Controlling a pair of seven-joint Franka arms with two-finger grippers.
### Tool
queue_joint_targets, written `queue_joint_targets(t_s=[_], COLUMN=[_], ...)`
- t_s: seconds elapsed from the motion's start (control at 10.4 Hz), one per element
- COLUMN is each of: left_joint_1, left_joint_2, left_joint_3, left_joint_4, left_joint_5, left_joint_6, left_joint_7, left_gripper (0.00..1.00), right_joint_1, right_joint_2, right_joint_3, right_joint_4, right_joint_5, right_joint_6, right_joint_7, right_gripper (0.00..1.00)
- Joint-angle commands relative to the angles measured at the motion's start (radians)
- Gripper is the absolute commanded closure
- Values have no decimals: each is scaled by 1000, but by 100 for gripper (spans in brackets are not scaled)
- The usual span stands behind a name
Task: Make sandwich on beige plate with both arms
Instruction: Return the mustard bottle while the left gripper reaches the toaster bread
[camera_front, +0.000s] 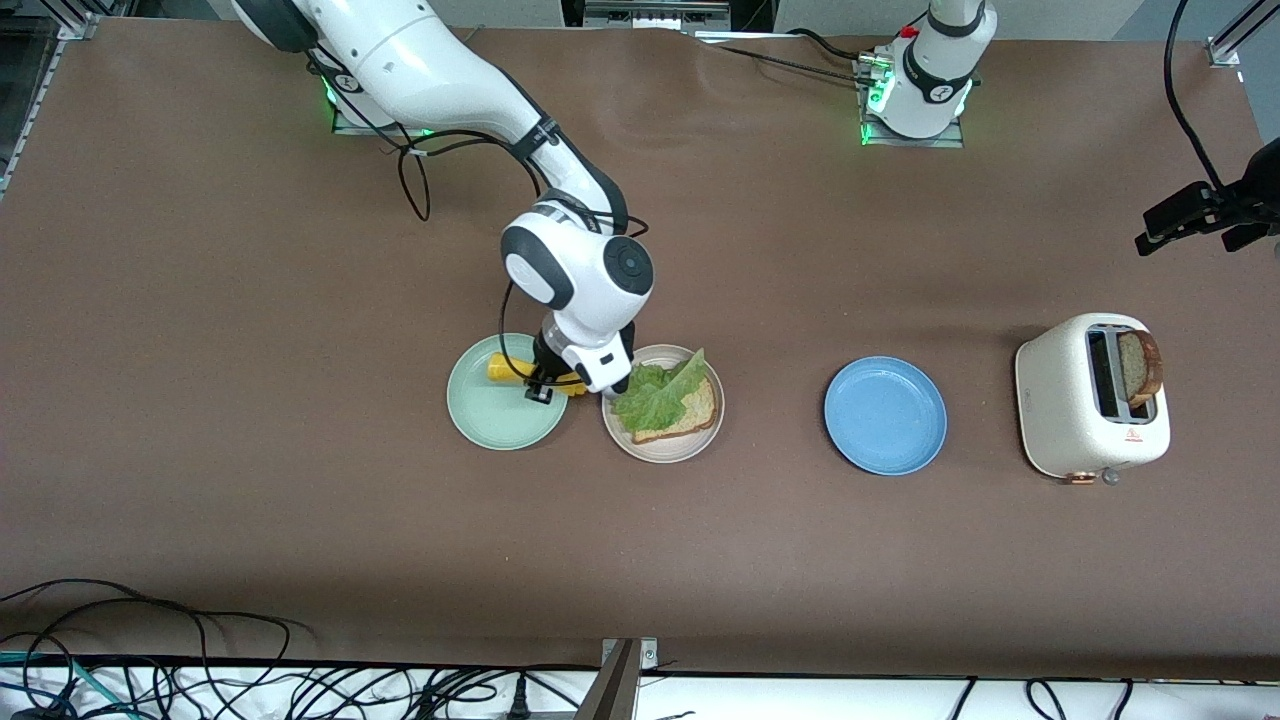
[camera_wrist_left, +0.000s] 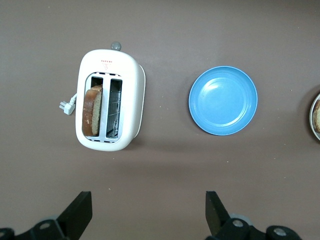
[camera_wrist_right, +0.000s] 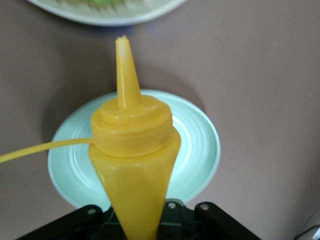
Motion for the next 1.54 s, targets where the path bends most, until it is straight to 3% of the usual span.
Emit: queue_joint_targets(t_s=[0.0,0.19,0.29,0.48,0.68,0.87,1.25,1.45], left_joint_1=[3,4,10,27,53,87,144,145], left_joint_2=[21,39,70,171,239,306,470,516], left_joint_3=[-3,-2,1,14,14,14,12,12], left_joint_4=[32,32,33,35,123,162,228,228], left_joint_5=[25,34,34,63,74,70,74,74], left_joint_6=[-16,-15,-15,-7,-7,-6,166,241], left_joint_7=[8,9,11,16,17,19,58,74], left_gripper=[0,0,0,0,0,0,0,0], right_joint_1=[-78,-122,-139,-204,-245,-318,-397,-431], right_joint_2=[-132,-219,-261,-356,-457,-540,-574,-569], right_joint_3=[5,-28,-63,-143,-244,-278,-392,-448], right_joint_4=[-65,-121,-146,-230,-377,-540,-772,-862], right_joint_5=[112,197,281,480,713,900,1351,1479], right_joint_6=[-35,-32,-25,15,87,167,210,195], right_joint_7=[-88,-165,-234,-384,-569,-772,-1316,-1559], right_gripper=[100,100,100,100,100,100,100,100])
